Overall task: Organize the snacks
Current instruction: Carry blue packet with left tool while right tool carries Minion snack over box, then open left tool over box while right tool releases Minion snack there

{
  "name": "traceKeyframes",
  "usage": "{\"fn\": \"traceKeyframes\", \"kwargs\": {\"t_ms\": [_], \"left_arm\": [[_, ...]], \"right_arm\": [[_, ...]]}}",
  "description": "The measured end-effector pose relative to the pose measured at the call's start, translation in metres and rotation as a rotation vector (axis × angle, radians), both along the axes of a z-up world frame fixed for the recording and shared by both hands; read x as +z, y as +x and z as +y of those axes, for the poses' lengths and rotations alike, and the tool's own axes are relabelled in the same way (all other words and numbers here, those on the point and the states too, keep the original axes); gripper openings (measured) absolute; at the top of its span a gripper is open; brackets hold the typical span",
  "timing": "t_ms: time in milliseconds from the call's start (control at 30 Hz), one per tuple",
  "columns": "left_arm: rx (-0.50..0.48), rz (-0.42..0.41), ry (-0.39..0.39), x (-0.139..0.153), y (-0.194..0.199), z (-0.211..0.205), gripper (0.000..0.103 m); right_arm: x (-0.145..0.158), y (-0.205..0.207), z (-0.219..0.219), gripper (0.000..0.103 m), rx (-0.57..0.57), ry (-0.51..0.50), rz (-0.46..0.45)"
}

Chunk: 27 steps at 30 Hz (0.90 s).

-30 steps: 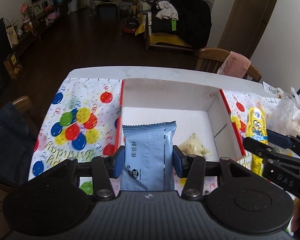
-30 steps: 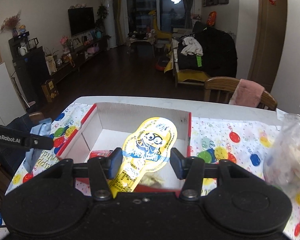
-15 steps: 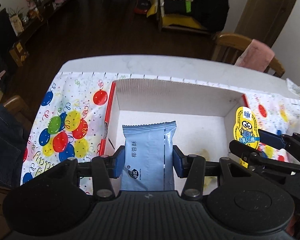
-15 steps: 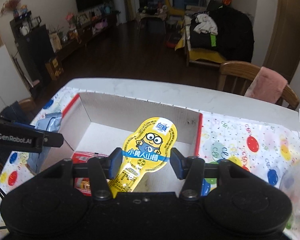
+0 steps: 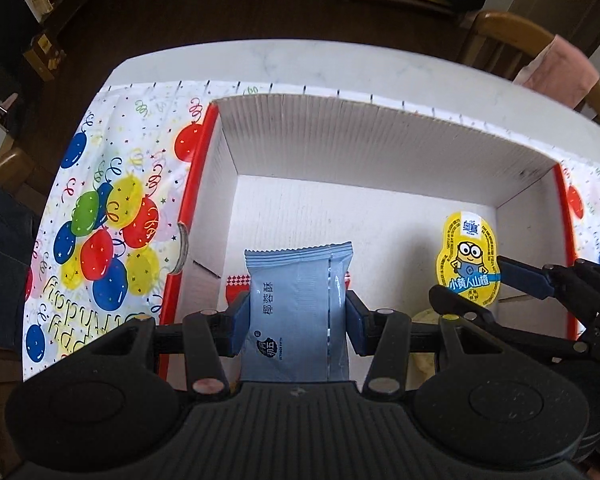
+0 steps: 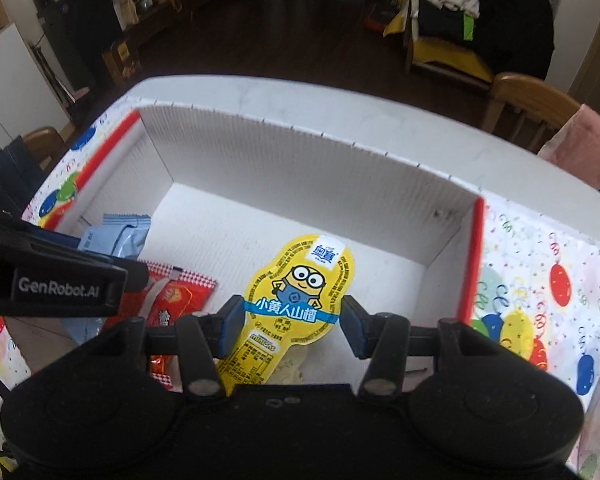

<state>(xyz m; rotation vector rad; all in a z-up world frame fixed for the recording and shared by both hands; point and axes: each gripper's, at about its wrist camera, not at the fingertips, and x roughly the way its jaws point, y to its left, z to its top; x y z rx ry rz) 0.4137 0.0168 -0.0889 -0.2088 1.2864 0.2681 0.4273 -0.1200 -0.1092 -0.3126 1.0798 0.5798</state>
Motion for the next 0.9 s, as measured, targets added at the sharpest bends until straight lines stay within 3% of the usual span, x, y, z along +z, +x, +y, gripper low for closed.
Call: {"fn": "traceKeyframes", "kwargs": {"t_ms": [133, 433, 900], "left_arm": [[0.011, 0.03, -0.021, -0.011, 0.004, 0.004, 0.048], [-0.014, 0.074, 0.011, -0.024, 0.008, 0.002, 0.048], [-0.022, 0.09, 0.01, -0.031, 0.005, 0.0, 0.051]], "right_arm": [[-0.008, 0.002, 0.005, 0.05, 0.026, -0.013, 0.027], [-0.021, 0.004, 0.011, 0.05, 0.08, -0.066, 0.06], [-0.026, 0.003, 0.012, 0.051, 0.087, -0.07, 0.076]]}}
